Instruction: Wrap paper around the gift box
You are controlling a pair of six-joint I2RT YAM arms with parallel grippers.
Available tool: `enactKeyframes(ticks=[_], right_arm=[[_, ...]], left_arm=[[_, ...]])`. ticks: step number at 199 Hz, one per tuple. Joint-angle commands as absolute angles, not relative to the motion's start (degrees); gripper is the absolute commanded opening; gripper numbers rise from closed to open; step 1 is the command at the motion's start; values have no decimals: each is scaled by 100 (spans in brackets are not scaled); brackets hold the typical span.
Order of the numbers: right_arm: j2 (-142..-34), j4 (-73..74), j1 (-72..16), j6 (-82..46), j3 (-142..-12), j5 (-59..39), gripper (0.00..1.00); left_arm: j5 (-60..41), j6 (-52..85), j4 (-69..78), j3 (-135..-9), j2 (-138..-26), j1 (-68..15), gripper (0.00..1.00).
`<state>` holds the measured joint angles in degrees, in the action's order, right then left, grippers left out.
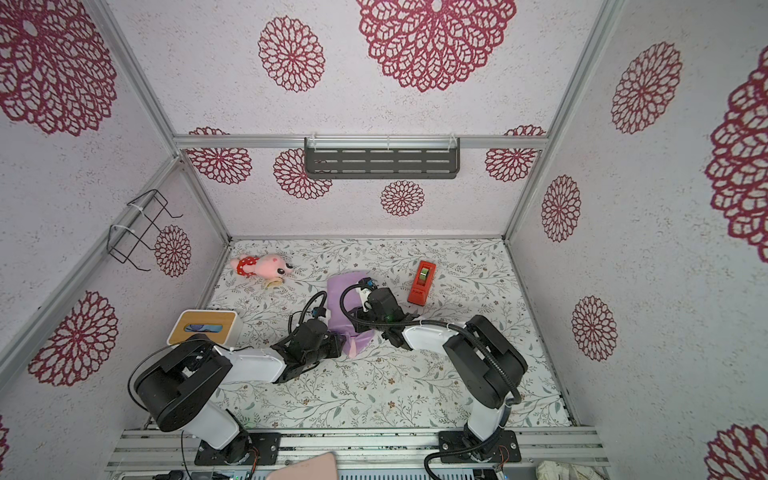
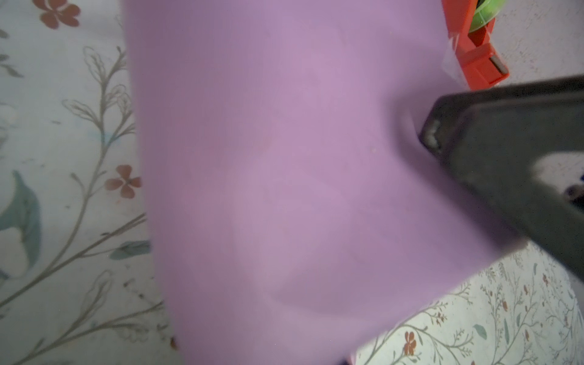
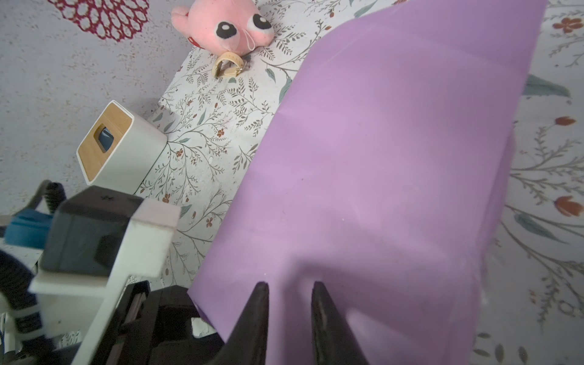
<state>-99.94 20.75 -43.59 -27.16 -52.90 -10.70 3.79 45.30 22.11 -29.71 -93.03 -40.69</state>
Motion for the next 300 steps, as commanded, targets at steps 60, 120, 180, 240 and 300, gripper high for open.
enactKeyframes(ticks=[60, 120, 180, 240, 300], right_arm=[[-10072, 1237, -4386, -2845, -5037, -1090, 26], [-10100, 1204, -4386, -2830, -5071, -1090, 25], [-10103, 1126, -4381, -2803, -5117, -1085, 24], [-10101, 1123, -4374, -2804, -5118, -1060, 24], [-10121, 1118, -4368, -2809, -5149, -1036, 23]], left_arm=[[945, 4157, 2410, -3213, -9839, -4510, 19], [984, 3815, 2458, -2996, -9390, -4469, 21], [715, 3599, 2872, -2568, -9416, -4113, 15], [520, 3550, 3380, -2055, -9545, -4326, 11], [598, 3358, 3806, -1765, -9693, -4722, 9]])
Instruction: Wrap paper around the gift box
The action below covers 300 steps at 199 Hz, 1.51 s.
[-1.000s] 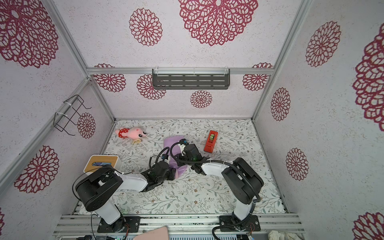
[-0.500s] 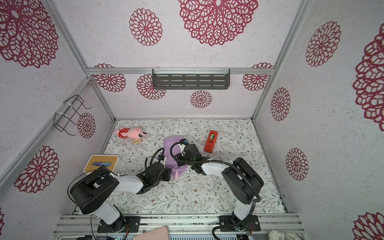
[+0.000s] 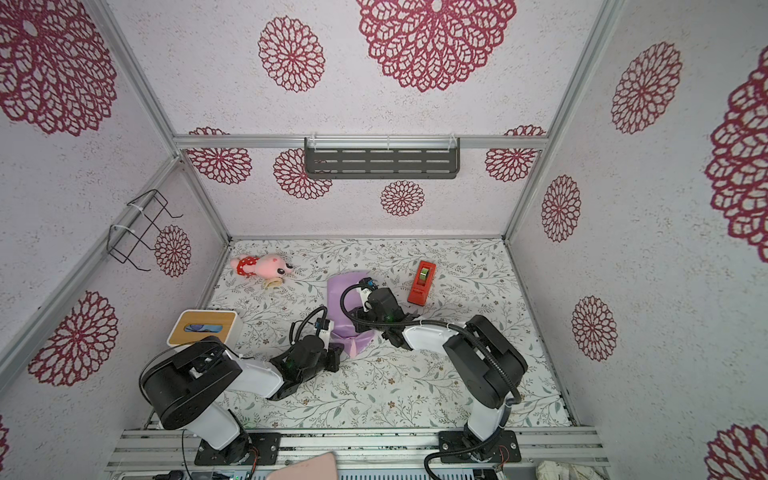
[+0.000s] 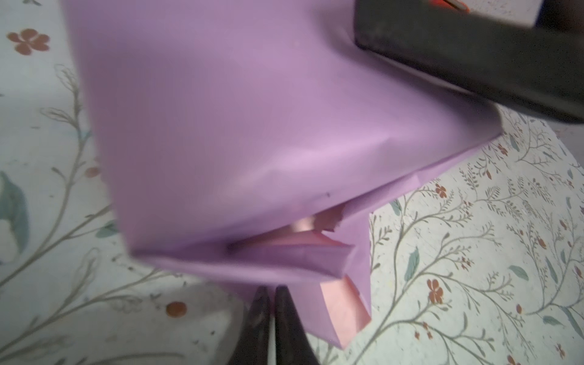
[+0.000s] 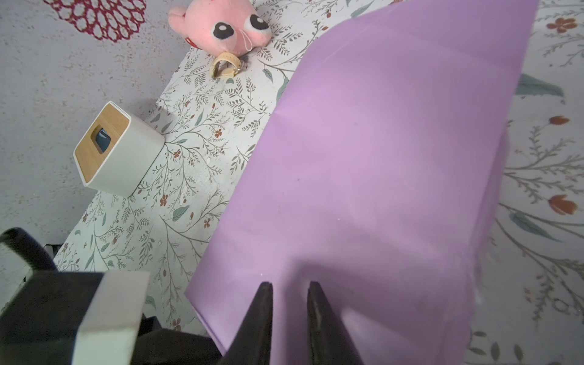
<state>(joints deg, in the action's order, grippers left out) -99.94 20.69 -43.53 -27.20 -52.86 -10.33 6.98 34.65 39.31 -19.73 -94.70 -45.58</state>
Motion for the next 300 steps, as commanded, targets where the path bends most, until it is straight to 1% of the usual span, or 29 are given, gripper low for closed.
enactKeyframes(ticks=[1, 52, 76, 89, 115, 160, 199, 225, 256, 274, 300], right_arm=[[-10123, 1122, -4368, -2807, -5150, -1037, 23], [-10175, 1097, -4368, -2802, -5203, -1037, 23], [-10195, 1099, -4368, -2803, -5221, -1054, 23], [-10195, 1105, -4368, -2804, -5222, -1048, 23], [-10180, 1099, -4368, -2804, -5221, -1050, 23], [-10169, 1099, -4368, -2804, -5204, -1055, 22], [-10134, 1092, -4368, -2803, -5177, -1054, 22], [-10117, 1091, -4368, -2804, -5151, -1051, 22], [-10112, 1106, -4368, -2821, -5148, -1048, 21], [-10125, 1125, -4368, -2830, -5133, -1063, 21], [-10125, 1134, -4368, -2839, -5134, -1077, 21]], left_arm=[[598, 3358, 3810, -1757, -9694, -4725, 9], [643, 3115, 3834, -1748, -9607, -5187, 8], [653, 3021, 3648, -1869, -9600, -5238, 8], [860, 3019, 3665, -1871, -9573, -5222, 8], [835, 3184, 3678, -1902, -9519, -4920, 7], [403, 3231, 3881, -2112, -9600, -4338, 8], [389, 3307, 4004, -2298, -9767, -4058, 8], [287, 3478, 4154, -2357, -9747, -4036, 12], [101, 3736, 4366, -2417, -9829, -4043, 20], [62, 3862, 4489, -2444, -9870, -4043, 23], [70, 4018, 4518, -2512, -9914, -4037, 24]])
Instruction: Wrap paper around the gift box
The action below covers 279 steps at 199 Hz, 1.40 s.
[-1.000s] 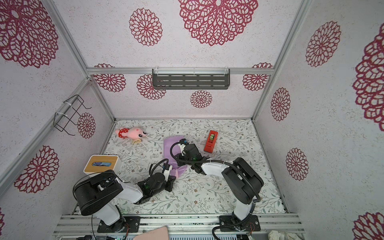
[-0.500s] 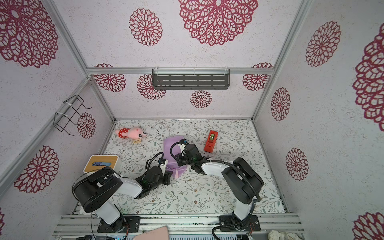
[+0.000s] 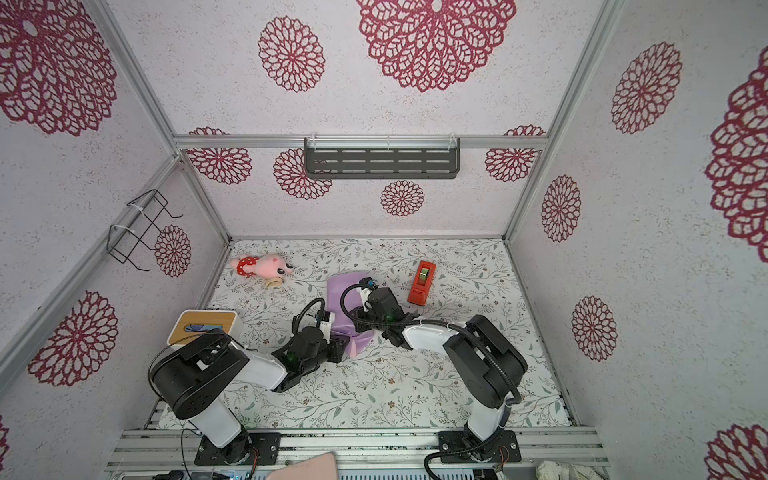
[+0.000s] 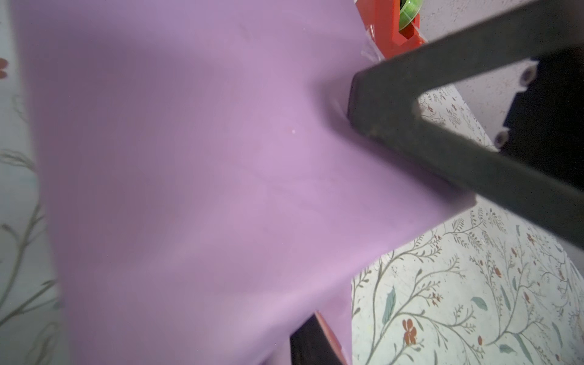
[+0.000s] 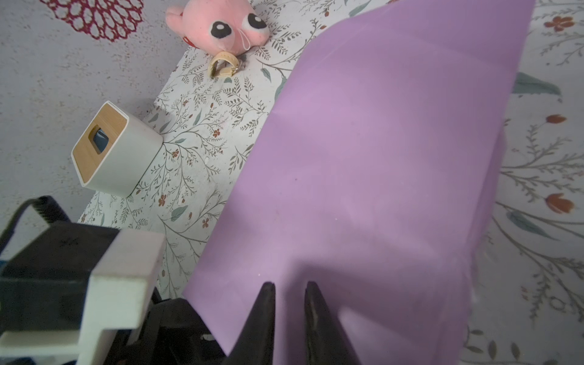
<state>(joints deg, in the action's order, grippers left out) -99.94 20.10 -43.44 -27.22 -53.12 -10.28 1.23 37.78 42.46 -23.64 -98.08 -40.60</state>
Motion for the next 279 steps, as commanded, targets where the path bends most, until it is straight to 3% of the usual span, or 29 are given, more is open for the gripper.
enactKeyframes(ticks=[1, 79, 116, 165, 187, 209, 243, 279], right_arm=[[-10125, 1138, -4368, -2843, -5133, -1079, 21], [-10078, 1032, -4362, -2765, -5201, -1041, 21], [-9652, 507, -4256, -2421, -5698, -955, 30], [-8317, -619, -4192, -2206, -5628, -281, 46], [-7594, -1142, -4218, -3012, -4972, -109, 46], [-7378, -667, -4607, -4245, -4234, -527, 46], [-7829, 752, -5175, -5596, -3841, -531, 46], [-8465, 1302, -5292, -6134, -3850, -189, 44]], left_arm=[[70, 4022, 4518, -2522, -9918, -4040, 24], [19, 4057, 4320, -2530, -9719, -4036, 38], [-305, 4095, 4290, -1946, -9119, -4038, 52], [-351, 3737, 2030, -1958, -7419, -4067, 61], [-130, 3234, 1116, -2205, -6655, -4052, 63], [250, 2538, 626, -2425, -6129, -4024, 63], [591, 1309, 928, -2366, -5680, -4008, 61], [943, 949, 810, -2300, -5240, -3999, 63]])
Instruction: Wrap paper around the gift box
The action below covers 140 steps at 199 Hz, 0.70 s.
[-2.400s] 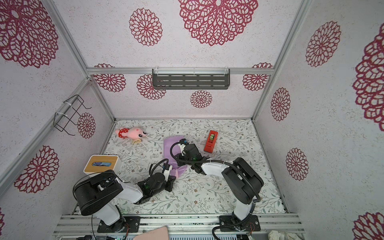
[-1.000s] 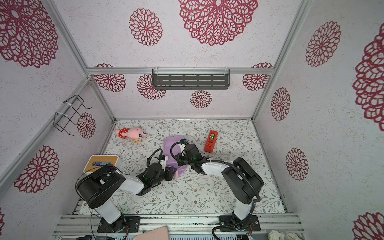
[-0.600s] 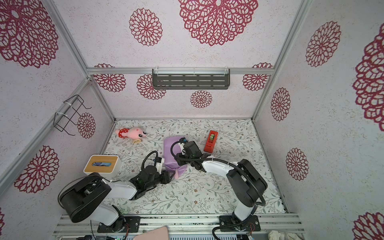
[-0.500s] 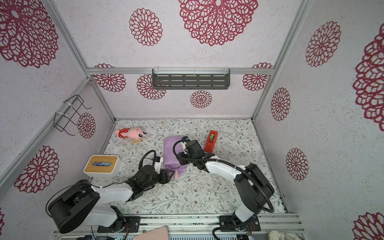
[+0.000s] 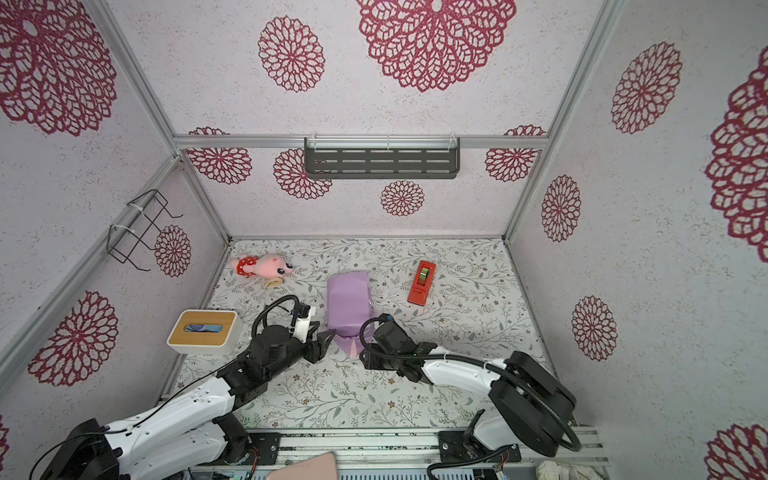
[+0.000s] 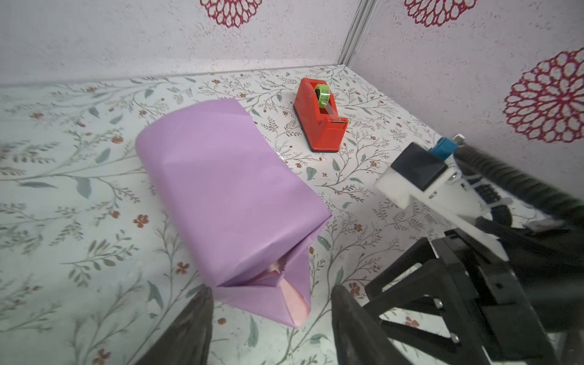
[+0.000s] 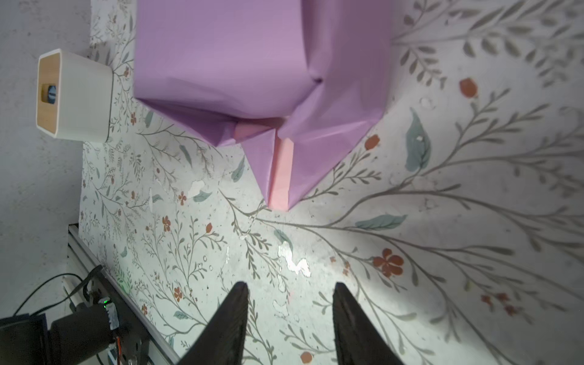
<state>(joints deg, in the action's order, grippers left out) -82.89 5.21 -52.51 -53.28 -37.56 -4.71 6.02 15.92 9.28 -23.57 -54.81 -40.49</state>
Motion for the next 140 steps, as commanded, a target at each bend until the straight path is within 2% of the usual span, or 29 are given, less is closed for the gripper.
enactKeyframes(ticks=[1, 35, 91, 140], right_arm=[[-8482, 1306, -5291, -6147, -3854, -183, 44], [-9051, 1408, -5416, -6433, -4012, -11, 40], [-9546, 1002, -5670, -6585, -4255, 475, 39], [-9893, 546, -5832, -6592, -4536, 864, 30]], left_arm=[[942, 949, 814, -2297, -5235, -4003, 63], [945, 958, 789, -2235, -5118, -3998, 64], [993, 932, 845, -2050, -4848, -3990, 65], [952, 973, 830, -1883, -4522, -3990, 65]])
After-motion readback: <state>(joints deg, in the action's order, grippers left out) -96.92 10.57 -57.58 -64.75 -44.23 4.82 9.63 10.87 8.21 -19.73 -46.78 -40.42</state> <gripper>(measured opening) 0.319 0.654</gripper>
